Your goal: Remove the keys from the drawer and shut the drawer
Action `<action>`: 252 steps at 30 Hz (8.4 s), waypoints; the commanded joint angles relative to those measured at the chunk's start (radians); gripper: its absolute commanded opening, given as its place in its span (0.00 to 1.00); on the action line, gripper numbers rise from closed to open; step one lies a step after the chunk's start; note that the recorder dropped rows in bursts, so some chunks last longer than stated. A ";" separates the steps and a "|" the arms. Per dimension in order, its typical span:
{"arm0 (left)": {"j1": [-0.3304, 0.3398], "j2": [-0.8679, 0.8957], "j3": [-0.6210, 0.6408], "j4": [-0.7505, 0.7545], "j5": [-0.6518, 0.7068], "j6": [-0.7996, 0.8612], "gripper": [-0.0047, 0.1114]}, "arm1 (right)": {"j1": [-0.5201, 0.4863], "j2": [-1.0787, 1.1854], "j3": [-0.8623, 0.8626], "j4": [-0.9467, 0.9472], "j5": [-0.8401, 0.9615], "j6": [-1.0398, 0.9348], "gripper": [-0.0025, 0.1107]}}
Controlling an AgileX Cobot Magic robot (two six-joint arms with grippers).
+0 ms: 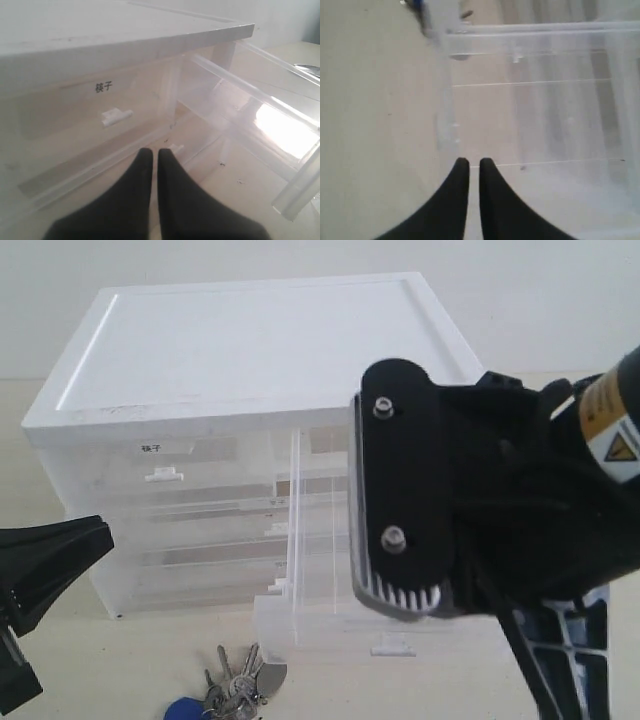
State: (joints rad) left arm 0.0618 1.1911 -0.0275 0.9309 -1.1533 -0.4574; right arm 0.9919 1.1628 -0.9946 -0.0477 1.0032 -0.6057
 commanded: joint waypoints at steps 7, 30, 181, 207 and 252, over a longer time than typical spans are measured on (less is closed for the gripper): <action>0.004 0.004 0.003 0.015 -0.004 -0.009 0.08 | -0.003 -0.022 0.110 0.064 -0.071 -0.126 0.41; 0.004 0.004 0.003 0.019 -0.002 -0.009 0.08 | -0.003 0.056 0.128 -0.068 -0.162 -0.020 0.40; -0.741 -0.214 -0.415 -0.779 0.688 0.785 0.08 | -0.219 0.047 0.110 -0.319 -0.328 -0.016 0.02; -0.741 -0.254 -0.356 -0.818 0.628 0.814 0.08 | -0.414 0.235 0.064 -0.423 -0.801 0.041 0.02; -0.091 0.130 -0.817 -1.831 1.246 1.092 0.08 | -0.820 0.518 -0.473 0.451 -0.440 0.122 0.02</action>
State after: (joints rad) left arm -0.0440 1.2707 -0.8420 -0.9095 0.0390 0.6406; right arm 0.1783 1.6511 -1.4625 0.3528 0.5718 -0.4487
